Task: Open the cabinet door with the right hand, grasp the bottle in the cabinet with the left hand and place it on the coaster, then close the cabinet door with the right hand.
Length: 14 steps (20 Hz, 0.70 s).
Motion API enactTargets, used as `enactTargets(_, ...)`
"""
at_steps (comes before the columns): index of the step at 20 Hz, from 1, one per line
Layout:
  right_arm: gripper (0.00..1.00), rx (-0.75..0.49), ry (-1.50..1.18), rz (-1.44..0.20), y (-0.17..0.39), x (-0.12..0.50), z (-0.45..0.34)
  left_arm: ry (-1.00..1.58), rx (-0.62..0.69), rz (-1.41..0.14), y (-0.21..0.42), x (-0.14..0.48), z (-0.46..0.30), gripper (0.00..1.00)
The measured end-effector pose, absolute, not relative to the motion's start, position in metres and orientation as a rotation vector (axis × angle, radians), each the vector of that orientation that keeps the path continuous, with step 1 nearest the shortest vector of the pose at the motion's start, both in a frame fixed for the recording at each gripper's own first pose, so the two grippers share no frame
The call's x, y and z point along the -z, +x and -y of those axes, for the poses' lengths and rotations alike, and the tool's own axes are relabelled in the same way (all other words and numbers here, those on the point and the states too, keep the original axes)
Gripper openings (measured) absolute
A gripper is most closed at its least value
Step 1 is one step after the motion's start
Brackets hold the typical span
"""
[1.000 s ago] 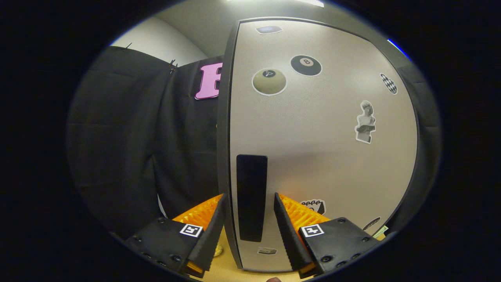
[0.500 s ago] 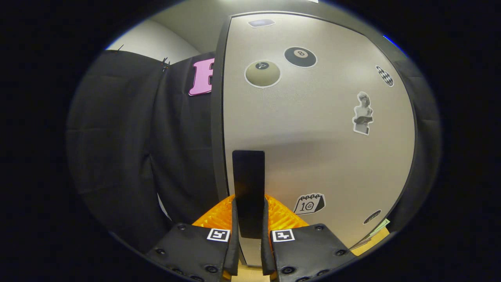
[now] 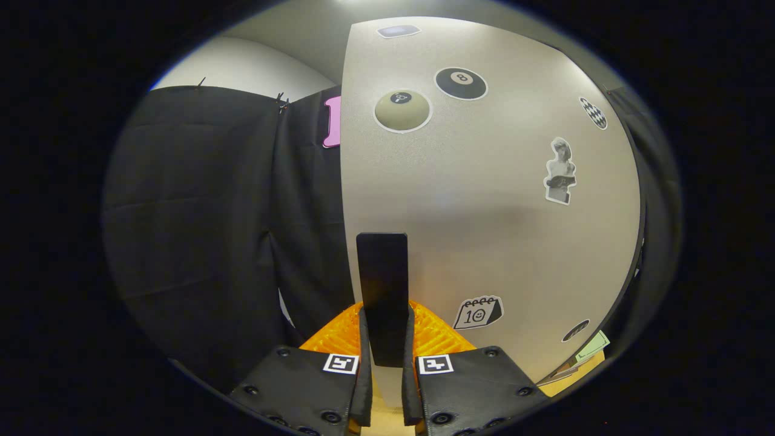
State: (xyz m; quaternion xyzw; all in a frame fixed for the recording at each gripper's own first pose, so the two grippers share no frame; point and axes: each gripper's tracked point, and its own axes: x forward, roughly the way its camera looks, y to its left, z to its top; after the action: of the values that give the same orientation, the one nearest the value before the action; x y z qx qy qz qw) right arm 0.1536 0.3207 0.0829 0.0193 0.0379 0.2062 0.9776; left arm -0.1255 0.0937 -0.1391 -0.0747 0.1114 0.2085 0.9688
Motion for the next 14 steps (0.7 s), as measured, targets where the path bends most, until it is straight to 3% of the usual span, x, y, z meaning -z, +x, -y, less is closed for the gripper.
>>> enactTargets(8,0.21,-0.519,0.049,-0.085,0.115,-0.076,-0.275,-0.128,-0.381,-0.226,-0.121,0.139,-0.069,0.83)
enactTargets(14,0.22,-0.580,0.101,-0.102,0.124,-0.076,-0.228,-0.105,-0.351,-0.225,-0.114,0.137,-0.062,0.83)
